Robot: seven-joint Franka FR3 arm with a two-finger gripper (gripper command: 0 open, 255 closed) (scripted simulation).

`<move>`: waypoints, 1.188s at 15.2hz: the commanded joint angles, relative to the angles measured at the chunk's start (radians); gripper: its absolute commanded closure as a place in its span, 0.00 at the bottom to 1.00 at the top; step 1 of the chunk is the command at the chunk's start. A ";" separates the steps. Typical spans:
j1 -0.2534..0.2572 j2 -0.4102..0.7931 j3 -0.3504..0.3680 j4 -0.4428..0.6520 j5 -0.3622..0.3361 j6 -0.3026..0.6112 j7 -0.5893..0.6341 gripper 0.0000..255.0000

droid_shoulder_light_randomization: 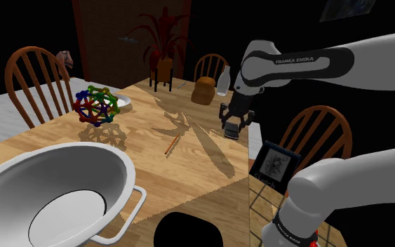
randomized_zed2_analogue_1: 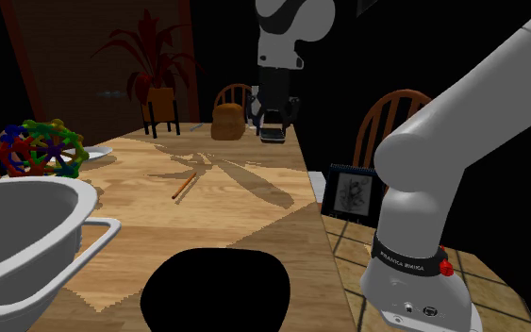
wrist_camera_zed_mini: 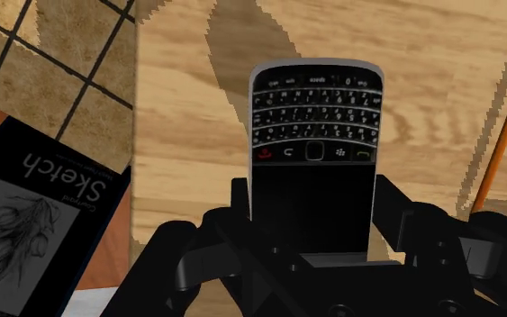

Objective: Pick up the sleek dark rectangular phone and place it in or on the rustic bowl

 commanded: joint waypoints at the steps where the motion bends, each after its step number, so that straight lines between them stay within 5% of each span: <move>1: 0.011 -0.027 0.014 -0.003 0.010 -0.023 0.020 1.00; 18: 0.256 -0.283 0.354 -0.076 0.289 -0.146 0.426 1.00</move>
